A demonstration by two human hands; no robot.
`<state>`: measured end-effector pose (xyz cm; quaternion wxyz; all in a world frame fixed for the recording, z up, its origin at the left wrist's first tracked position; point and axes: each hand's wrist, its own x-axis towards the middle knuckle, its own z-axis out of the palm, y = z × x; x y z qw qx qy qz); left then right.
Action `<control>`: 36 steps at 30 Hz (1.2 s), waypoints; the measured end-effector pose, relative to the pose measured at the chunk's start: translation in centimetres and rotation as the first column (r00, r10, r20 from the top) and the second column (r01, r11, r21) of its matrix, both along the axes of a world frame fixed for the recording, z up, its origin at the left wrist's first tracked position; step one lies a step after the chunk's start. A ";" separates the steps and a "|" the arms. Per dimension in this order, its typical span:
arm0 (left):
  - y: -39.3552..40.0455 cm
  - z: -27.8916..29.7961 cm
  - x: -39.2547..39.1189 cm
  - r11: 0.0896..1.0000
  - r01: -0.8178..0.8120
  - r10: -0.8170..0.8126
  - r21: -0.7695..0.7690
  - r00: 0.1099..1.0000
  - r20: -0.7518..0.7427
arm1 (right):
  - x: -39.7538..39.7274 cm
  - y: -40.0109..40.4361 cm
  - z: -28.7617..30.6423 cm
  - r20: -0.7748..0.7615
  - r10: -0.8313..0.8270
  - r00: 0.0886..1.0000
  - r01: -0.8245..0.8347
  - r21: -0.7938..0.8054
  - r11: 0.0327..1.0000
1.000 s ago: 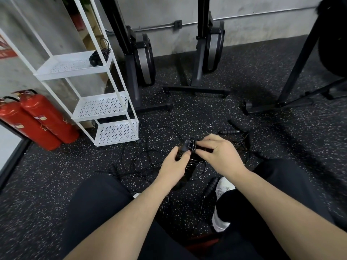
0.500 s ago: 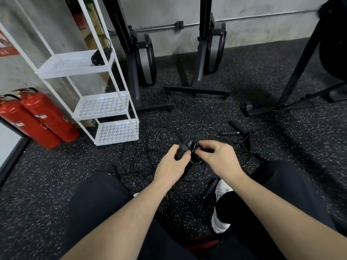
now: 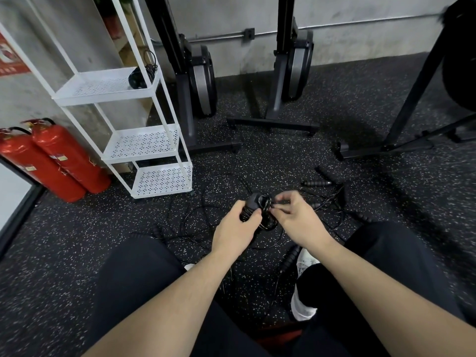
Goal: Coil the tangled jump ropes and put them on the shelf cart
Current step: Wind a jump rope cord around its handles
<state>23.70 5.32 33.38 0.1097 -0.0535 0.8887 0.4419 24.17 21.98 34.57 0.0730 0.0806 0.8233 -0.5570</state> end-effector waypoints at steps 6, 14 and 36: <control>0.3 -0.3 0.2 0.999 0.028 -0.028 -0.032 1.000 0.000 | 0.1 0.4 0.0 0.016 -0.151 0.988 0.151 -0.208 0.967; 0.5 -0.4 0.3 0.984 0.052 -0.060 -0.173 0.997 -0.042 | 0.3 -0.2 -0.1 -0.008 -0.170 0.985 0.167 -0.150 0.975; 0.8 -1.0 0.2 0.962 0.161 -0.137 -0.220 0.983 0.120 | 0.4 0.3 0.5 -0.345 0.074 0.936 -0.003 0.200 0.980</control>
